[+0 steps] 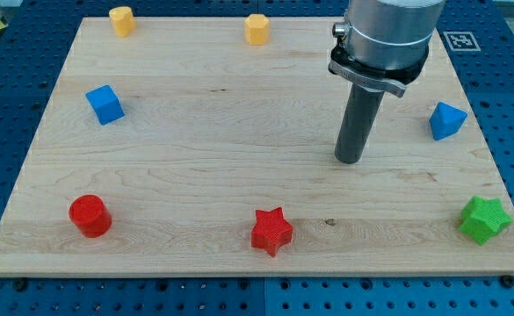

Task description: Place the green star above the red star

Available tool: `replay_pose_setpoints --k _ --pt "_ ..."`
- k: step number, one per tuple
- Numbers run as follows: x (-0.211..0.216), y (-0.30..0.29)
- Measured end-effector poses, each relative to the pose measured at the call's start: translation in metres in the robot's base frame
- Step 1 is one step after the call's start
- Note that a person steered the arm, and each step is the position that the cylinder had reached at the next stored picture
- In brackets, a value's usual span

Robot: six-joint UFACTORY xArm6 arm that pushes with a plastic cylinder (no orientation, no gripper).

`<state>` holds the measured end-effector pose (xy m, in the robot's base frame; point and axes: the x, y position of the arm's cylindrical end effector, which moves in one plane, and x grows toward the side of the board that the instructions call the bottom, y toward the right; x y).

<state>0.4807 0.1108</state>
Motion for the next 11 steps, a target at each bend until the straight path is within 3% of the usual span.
replay_pose_setpoints --k 3,5,7,8,9,11 --pt "0.0 0.0" --pt "-0.001 0.113" --pt "0.06 0.22" --pt "0.106 0.219" --pt "0.106 0.217" --pt "0.107 0.143"
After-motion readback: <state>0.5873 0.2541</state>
